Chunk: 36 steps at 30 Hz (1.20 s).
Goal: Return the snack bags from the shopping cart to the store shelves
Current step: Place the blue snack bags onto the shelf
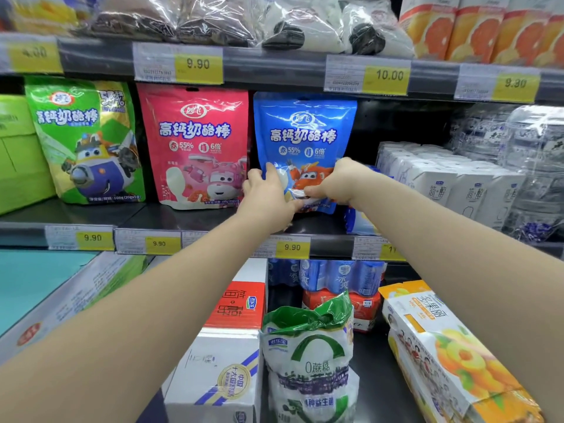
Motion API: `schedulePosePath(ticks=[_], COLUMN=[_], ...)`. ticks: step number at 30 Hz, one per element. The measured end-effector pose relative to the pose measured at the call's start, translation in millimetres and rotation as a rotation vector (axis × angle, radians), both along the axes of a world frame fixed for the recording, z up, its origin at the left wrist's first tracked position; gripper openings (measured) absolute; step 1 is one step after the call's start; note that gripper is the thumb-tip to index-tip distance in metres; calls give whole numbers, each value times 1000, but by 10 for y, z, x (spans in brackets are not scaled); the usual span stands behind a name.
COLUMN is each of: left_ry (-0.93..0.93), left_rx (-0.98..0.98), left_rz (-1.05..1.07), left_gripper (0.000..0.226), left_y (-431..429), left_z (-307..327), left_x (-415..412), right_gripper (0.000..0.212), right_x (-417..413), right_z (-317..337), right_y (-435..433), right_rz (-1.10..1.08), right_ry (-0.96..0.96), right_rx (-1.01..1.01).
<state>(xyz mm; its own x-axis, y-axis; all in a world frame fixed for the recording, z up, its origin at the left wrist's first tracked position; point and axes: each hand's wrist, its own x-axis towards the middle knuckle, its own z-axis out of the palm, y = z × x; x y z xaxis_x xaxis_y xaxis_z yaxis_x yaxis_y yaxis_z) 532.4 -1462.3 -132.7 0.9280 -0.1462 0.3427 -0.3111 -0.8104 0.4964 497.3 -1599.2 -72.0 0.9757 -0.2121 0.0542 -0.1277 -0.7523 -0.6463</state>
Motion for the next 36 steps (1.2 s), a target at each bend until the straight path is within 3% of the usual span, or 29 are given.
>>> schedulePosePath(ticks=[4, 8, 11, 14, 16, 17, 19, 25, 30, 36], left_ry=[4, -34, -66, -89, -98, -100, -108, -67, -32, -19], left_rx=[-50, -96, -101, -112, -115, -111, -100, -114, -117, -124], left_rz=[33, 53, 76, 88, 104, 114, 133, 156, 168, 165], left_gripper=[106, 105, 107, 107, 108, 108, 108, 105, 104, 102], left_y=[-54, -101, -130, -175, -206, -219, -244, -293, -311, -311], left_z=[10, -47, -58, -60, -66, -71, -75, -61, -57, -66], left_x=[44, 73, 112, 160, 201, 221, 255, 369, 480, 584], right_gripper=[75, 111, 116, 98, 64, 49, 38, 30, 44, 43], right_x=[107, 191, 160, 152, 167, 166, 193, 376, 461, 499], right_z=[-104, -333, -452, -565, -603, -596, -560, -464, -482, -512], right_y=[64, 117, 89, 45, 19, 20, 37, 114, 144, 171], right_rz=[-99, -152, -118, -110, -158, -173, -129, -39, -28, -28], right_ry=[-97, -329, -501, -585, -594, -586, -519, -239, -189, -149], right_rx=[168, 92, -64, -343, -562, -633, -647, -578, -506, -432])
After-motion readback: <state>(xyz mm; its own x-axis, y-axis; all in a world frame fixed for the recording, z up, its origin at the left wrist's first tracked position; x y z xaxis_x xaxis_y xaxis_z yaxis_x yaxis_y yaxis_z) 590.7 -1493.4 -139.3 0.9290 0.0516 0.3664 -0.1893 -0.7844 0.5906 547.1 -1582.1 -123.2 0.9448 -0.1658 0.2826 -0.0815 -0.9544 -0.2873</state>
